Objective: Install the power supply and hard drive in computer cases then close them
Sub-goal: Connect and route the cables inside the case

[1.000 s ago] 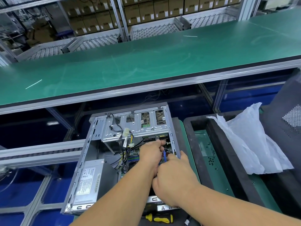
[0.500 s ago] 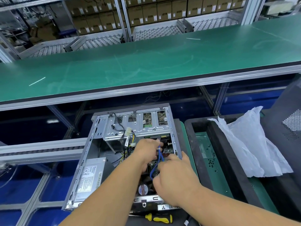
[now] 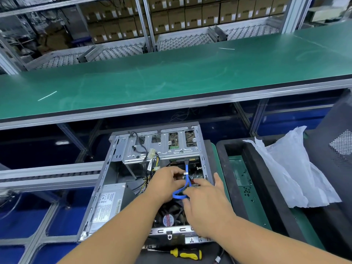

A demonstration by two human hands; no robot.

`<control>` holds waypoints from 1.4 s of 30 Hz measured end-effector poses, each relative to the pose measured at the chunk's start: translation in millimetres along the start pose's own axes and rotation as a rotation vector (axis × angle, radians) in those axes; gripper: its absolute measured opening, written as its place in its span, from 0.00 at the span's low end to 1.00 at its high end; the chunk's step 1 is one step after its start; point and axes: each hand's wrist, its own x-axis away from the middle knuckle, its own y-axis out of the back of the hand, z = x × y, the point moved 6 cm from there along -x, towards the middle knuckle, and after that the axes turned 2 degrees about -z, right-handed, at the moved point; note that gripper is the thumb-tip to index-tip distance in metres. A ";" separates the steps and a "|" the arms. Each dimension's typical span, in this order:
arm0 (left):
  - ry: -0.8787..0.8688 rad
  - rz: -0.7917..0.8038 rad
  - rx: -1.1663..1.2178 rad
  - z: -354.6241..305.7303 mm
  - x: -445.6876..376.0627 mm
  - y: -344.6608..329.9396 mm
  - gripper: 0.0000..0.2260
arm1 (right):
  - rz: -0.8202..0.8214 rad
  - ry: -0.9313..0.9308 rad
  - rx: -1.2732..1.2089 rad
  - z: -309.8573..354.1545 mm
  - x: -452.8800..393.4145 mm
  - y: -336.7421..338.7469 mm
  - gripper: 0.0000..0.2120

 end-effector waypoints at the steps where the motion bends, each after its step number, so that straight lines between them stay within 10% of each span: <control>1: -0.017 0.027 -0.017 -1.0 -1.0 -0.6 0.07 | 0.001 -0.003 -0.003 0.0 0.0 0.4 0.18; 21: -0.056 0.115 -0.477 -1.0 -47.8 -45.1 0.08 | -0.135 0.026 -0.075 -2.2 7.6 7.7 0.12; 42: -0.045 0.188 -0.406 7.4 -53.8 -52.4 0.07 | 0.251 0.105 0.264 8.6 -7.9 -3.8 0.26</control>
